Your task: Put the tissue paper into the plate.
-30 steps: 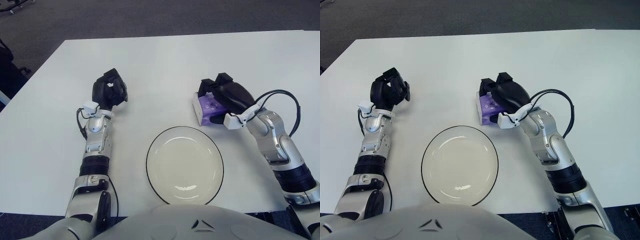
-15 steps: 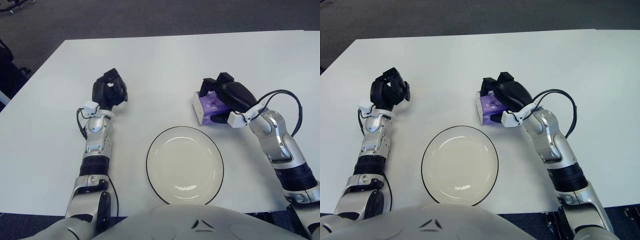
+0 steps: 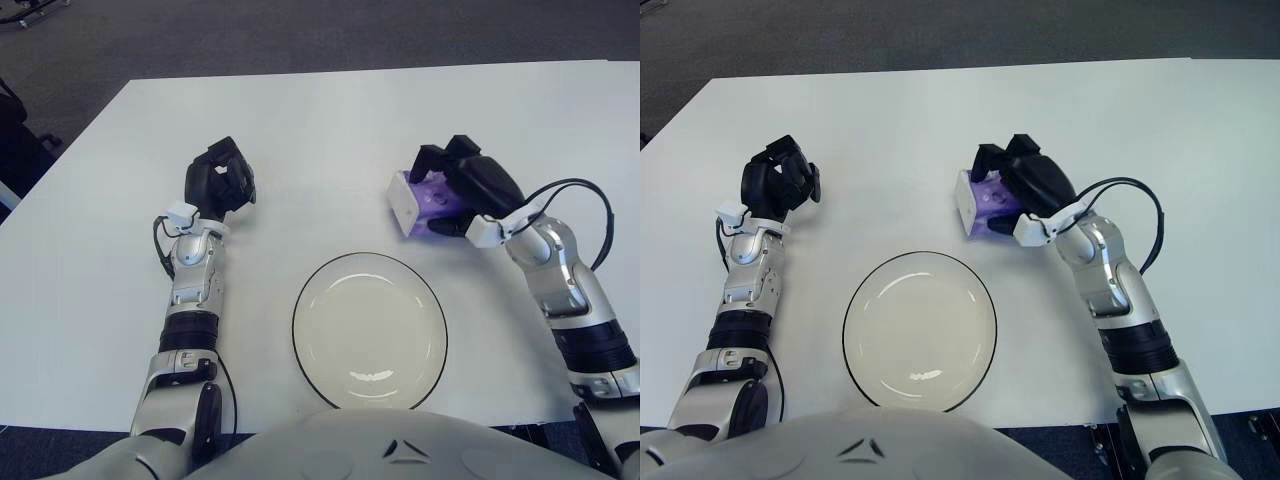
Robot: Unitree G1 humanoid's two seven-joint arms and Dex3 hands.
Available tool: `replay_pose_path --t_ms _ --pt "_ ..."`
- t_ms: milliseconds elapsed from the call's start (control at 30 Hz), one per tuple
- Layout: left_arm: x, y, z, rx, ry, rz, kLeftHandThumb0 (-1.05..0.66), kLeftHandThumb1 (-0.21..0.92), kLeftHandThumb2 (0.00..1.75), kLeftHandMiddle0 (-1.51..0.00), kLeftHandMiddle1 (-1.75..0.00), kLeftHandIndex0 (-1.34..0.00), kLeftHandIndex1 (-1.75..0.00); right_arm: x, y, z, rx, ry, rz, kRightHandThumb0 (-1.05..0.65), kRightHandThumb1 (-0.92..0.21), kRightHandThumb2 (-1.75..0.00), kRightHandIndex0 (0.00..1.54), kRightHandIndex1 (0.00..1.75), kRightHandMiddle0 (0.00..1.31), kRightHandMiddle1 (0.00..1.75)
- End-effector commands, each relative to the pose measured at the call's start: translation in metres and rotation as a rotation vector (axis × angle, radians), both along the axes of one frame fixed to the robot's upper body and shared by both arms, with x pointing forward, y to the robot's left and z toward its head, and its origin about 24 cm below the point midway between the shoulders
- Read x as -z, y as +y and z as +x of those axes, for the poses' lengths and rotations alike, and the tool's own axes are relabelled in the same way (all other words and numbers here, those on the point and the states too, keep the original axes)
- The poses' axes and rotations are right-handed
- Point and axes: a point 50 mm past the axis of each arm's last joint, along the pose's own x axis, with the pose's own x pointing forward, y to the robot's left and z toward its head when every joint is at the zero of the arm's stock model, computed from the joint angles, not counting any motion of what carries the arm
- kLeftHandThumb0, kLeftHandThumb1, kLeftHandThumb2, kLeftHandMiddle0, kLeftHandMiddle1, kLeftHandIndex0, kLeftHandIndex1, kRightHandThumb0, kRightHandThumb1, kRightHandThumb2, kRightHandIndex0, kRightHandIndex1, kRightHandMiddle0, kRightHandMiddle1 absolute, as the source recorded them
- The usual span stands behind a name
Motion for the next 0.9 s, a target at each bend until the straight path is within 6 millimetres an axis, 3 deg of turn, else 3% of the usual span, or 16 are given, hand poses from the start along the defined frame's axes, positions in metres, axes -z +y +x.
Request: replay_pose_path --t_ms 0,367,500,633,867 --pt "0.100 -0.015 -0.056 -0.010 0.380 -0.129 -0.42 0.74 1.00 -1.34 -1.75 -1.03 -1.75 -0.025 -0.004 0.007 0.011 -0.055 0.150 0.00 -0.07 -1.60 0.79 1.73 0.57 1.75" --pt "0.101 -0.013 -0.056 -0.002 0.382 -0.128 -0.42 0.74 1.00 -1.33 -1.75 -1.01 -1.75 -0.041 -0.007 0.013 -0.008 0.003 0.340 0.00 -0.08 -1.58 0.80 1.70 0.57 1.75" --pt "0.101 -0.013 -0.056 0.002 0.381 -0.131 -0.41 0.74 1.00 -1.33 -1.75 -1.01 -1.75 -0.046 -0.008 0.014 -0.022 0.099 0.441 0.00 -0.08 -1.56 0.81 1.66 0.56 1.75" --pt "0.102 -0.012 -0.055 0.006 0.379 -0.137 -0.41 0.74 1.00 -1.33 -1.75 -1.01 -1.75 -0.050 -0.005 0.010 -0.075 0.216 0.604 0.00 -0.10 -1.51 0.85 1.55 0.56 1.75" --pt "0.103 -0.012 -0.055 0.012 0.377 -0.143 -0.41 0.74 1.00 -1.33 -1.75 -1.01 -1.75 -0.057 -0.003 0.007 -0.107 0.305 0.676 0.00 -0.10 -1.46 0.89 1.42 0.57 1.75"
